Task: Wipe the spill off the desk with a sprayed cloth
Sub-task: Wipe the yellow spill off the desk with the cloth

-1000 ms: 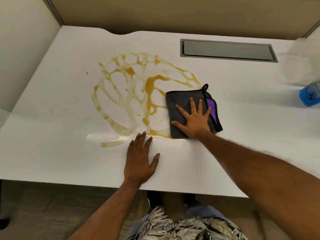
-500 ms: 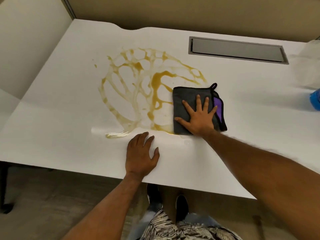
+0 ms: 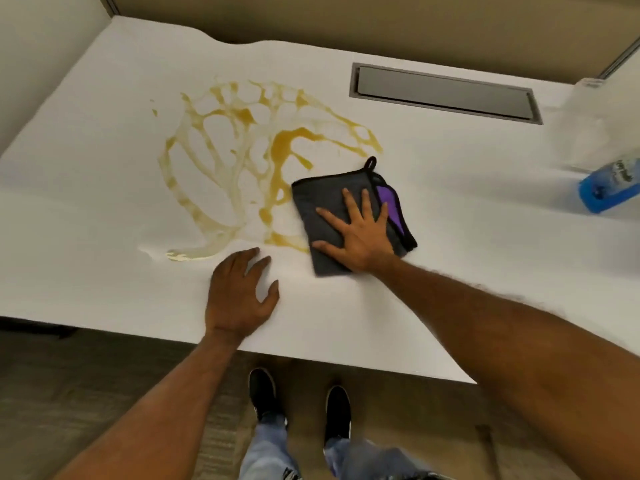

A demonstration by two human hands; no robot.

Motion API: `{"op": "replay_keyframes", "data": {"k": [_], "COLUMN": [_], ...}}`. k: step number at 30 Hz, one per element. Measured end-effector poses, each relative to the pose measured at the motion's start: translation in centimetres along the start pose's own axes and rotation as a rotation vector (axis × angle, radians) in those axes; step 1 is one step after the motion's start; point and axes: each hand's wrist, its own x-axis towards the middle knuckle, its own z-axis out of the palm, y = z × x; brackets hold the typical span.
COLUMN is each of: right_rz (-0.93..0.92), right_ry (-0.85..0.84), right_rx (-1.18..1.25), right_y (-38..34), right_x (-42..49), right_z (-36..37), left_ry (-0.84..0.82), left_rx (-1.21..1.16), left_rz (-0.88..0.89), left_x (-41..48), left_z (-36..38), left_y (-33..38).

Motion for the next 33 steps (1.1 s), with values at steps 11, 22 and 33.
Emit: {"op": "replay_keyframes", "data": {"k": [11, 22, 33], "right_rz": [0.263, 0.407, 0.274], "right_ry": [0.044, 0.117, 0.054], "right_rx": [0.105, 0.121, 0.073], "right_y": [-4.0, -3.9, -5.1], "right_x": [1.2, -1.1, -3.5], "right_z": [-0.1, 0.7, 0.7], "left_ry": [-0.018, -0.079, -0.154], "left_rx": [-0.039, -0.034, -0.08], "left_rz": [-0.022, -0.029, 0.081], "left_x": [0.1, 0.0, -1.2], "left_z": [-0.4, -0.6, -1.7], "left_y": [0.1, 0.0, -1.6]}}
